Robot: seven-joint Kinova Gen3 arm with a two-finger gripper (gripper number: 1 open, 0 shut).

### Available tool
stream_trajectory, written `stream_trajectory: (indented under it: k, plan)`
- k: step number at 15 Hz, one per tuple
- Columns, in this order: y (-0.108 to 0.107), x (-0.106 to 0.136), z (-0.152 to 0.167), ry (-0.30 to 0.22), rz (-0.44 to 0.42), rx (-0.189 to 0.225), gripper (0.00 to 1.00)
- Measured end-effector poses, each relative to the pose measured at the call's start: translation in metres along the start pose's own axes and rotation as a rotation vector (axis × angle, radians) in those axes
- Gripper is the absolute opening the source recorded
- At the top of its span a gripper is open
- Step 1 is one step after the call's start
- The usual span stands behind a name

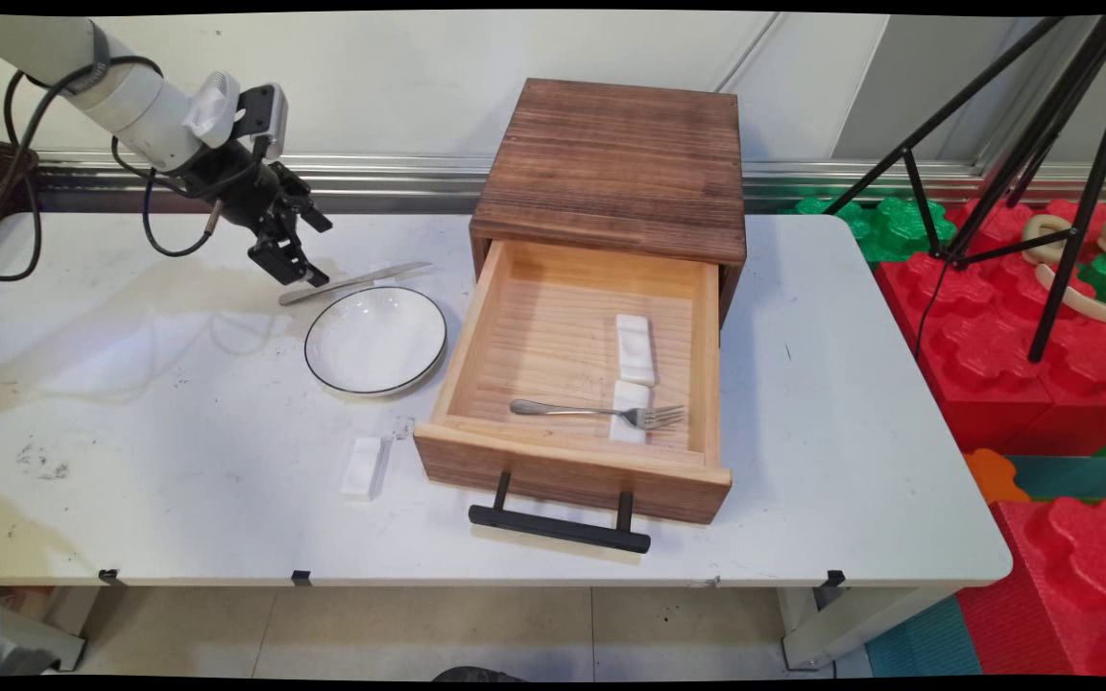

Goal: Pick up the knife from the left of the white plate

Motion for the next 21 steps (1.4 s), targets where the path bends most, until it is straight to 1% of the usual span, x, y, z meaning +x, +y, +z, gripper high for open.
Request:
stream_trajectory:
  k: [2,6,13,19,20,21]
  plan:
    - [-0.014,-0.013,0.010,-0.027,-0.021,0.014,1.00]
    - [-0.027,-0.022,0.029,-0.051,-0.031,0.011,1.00]
    - [-0.033,-0.026,0.064,-0.061,-0.055,-0.007,1.00]
    - [-0.035,-0.031,0.079,-0.068,-0.069,-0.009,1.00]
    - [-0.035,-0.032,0.081,-0.068,-0.070,-0.009,0.00]
    - [-0.035,-0.032,0.082,-0.067,-0.071,-0.009,0.00]
